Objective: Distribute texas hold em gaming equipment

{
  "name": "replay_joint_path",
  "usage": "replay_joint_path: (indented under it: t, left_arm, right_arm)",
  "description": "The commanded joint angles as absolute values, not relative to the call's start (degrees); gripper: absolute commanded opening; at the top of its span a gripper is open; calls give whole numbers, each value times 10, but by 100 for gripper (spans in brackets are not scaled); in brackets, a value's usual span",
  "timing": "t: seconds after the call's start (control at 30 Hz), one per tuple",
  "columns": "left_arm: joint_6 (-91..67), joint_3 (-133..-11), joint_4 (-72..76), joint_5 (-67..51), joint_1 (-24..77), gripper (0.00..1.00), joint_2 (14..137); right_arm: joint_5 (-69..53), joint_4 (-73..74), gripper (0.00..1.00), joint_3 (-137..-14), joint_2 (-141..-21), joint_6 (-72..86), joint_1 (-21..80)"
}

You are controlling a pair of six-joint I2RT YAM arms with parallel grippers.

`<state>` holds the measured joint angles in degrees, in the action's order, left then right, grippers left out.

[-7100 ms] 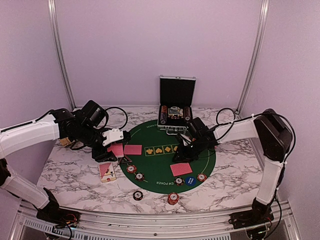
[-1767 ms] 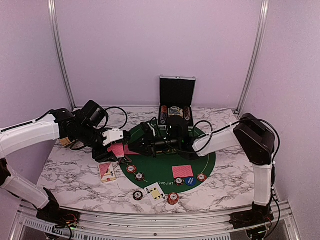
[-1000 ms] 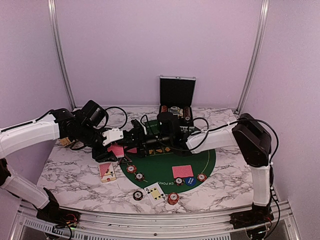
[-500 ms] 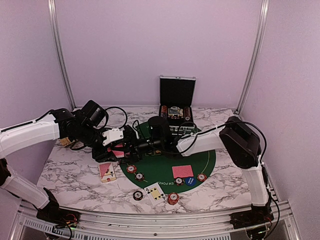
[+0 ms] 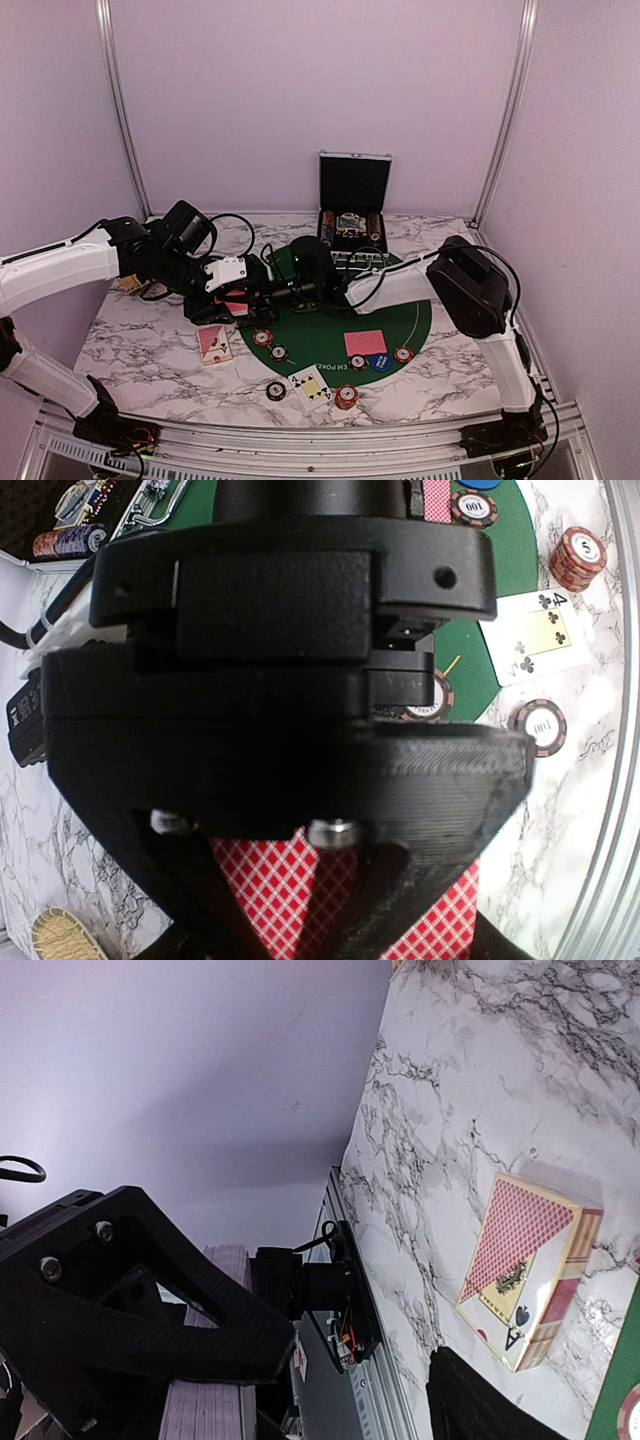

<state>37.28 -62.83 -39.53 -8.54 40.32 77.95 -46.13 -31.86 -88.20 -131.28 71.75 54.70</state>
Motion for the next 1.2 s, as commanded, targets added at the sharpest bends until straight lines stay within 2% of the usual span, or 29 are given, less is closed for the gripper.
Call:
replay_joint_path:
  t: [0.0,0.17,0.73,1.17]
  left_arm:
    - [372,-631,-397,-96,400,0,774]
    - [371,-633,-398,-94,400,0,774]
    - [372,-627,-398,-96,398,0,771]
    - [371,-627,-397,-97,398,0,775]
  right_arm:
    - [-450,-320,72,-854,-1295,722,536]
    - [-447,-320,63,-827,-1274,715,527]
    - [-446,-273,51,-802,-1227,666,509]
    - [-447,-267,29,-791,-1197,658,503]
